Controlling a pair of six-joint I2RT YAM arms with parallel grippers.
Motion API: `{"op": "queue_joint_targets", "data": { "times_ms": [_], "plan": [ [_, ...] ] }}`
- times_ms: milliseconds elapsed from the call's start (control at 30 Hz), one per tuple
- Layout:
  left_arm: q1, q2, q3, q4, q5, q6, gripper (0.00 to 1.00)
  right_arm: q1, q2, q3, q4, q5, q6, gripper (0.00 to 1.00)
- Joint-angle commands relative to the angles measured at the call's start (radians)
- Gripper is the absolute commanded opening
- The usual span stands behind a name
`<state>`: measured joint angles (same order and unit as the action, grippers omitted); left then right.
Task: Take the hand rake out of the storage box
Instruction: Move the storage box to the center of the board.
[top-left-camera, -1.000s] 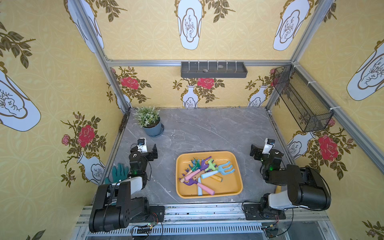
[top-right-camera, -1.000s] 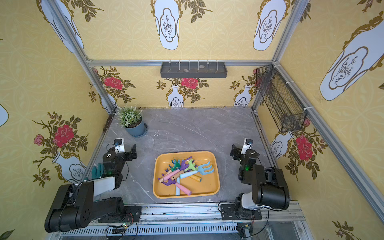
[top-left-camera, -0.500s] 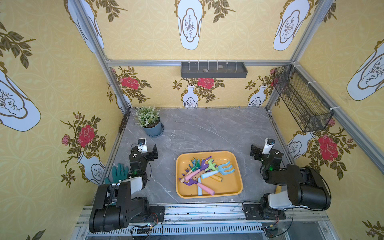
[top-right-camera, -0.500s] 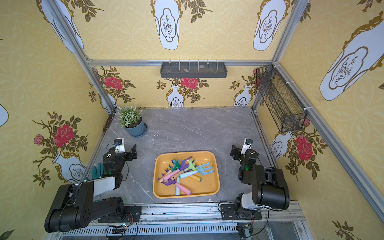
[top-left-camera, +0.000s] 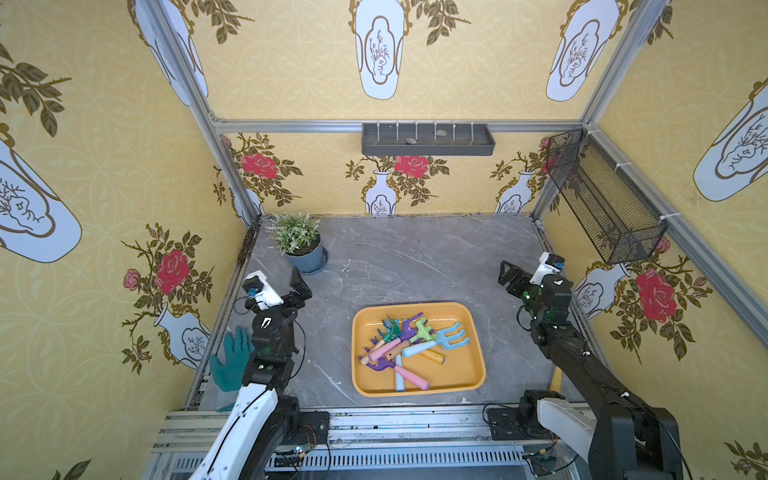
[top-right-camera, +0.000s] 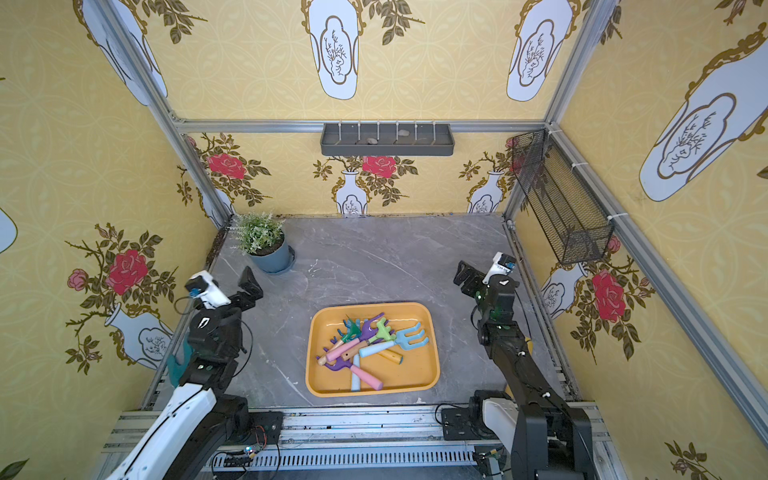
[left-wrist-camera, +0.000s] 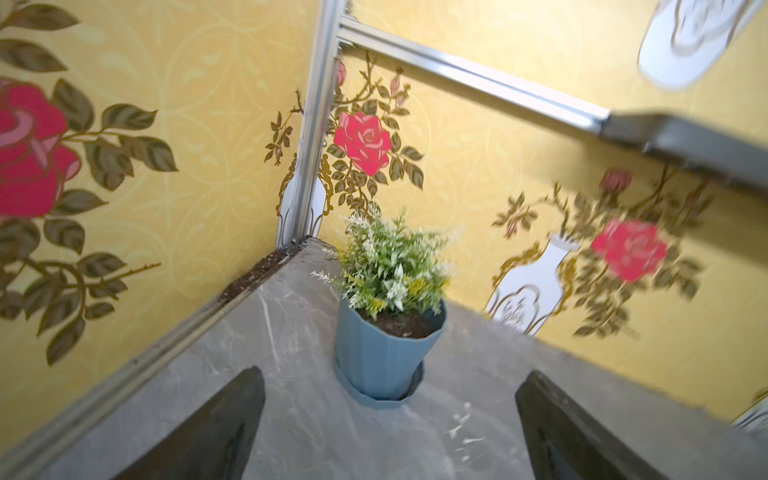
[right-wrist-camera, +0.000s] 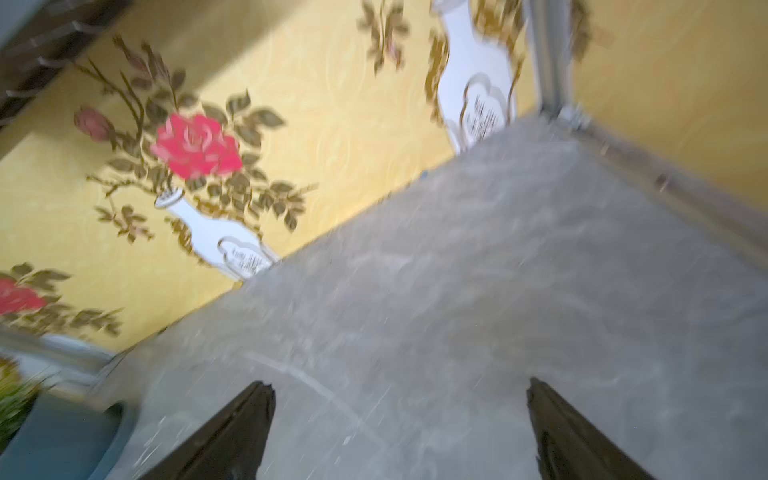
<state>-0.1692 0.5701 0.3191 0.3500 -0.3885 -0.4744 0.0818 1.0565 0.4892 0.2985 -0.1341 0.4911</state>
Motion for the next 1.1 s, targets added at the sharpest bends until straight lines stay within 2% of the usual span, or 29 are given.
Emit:
{"op": "queue_joint_targets", "data": {
  "times_ms": [0,67,100,167,233,367,433,533,600,700,833,900,967,1000,1067],
  "plan": [
    [0.004,-0.065,-0.004,-0.346,0.197,-0.252,1.00,0.197,0.055,0.093,-0.298,-0.050,0.069,0.97],
    [0.001,-0.050,0.018,-0.400,0.372,-0.234,1.00,0.412,0.068,0.129,-0.429,0.157,0.080,0.97],
    [-0.003,-0.032,0.037,-0.440,0.420,-0.235,1.00,0.498,0.069,0.137,-0.487,0.247,0.105,0.97],
    [-0.046,0.026,0.085,-0.554,0.468,-0.240,1.00,0.605,0.066,0.147,-0.594,0.369,0.162,0.98],
    [-0.133,0.071,0.127,-0.656,0.427,-0.251,1.00,0.675,0.069,0.153,-0.684,0.428,0.213,0.97],
    [-0.411,0.159,0.177,-0.758,0.248,-0.297,1.00,0.795,0.091,0.214,-0.937,0.626,0.384,0.97],
    [-0.504,0.243,0.206,-0.788,0.196,-0.326,1.00,0.830,0.092,0.242,-1.018,0.683,0.429,0.97],
    [-0.557,0.358,0.243,-0.850,0.160,-0.370,0.99,0.832,0.089,0.231,-0.999,0.645,0.411,0.99],
    [-0.559,0.399,0.241,-0.864,0.138,-0.387,0.94,0.830,0.096,0.215,-0.965,0.602,0.391,0.95],
    [-0.559,0.426,0.222,-0.823,0.154,-0.400,0.79,0.820,0.101,0.198,-0.934,0.569,0.374,0.79],
    [-0.559,0.480,0.194,-0.682,0.238,-0.372,0.70,0.767,0.099,0.159,-0.827,0.472,0.296,0.60],
    [-0.559,0.523,0.198,-0.654,0.243,-0.371,0.64,0.721,0.102,0.139,-0.764,0.417,0.262,0.51],
    [-0.557,0.569,0.211,-0.641,0.242,-0.371,0.60,0.707,0.111,0.131,-0.733,0.434,0.259,0.47],
    [-0.553,0.593,0.222,-0.637,0.238,-0.371,0.54,0.700,0.121,0.134,-0.723,0.432,0.253,0.46],
    [-0.540,0.628,0.241,-0.637,0.233,-0.373,0.48,0.678,0.145,0.139,-0.694,0.408,0.237,0.40]
  ]
}}
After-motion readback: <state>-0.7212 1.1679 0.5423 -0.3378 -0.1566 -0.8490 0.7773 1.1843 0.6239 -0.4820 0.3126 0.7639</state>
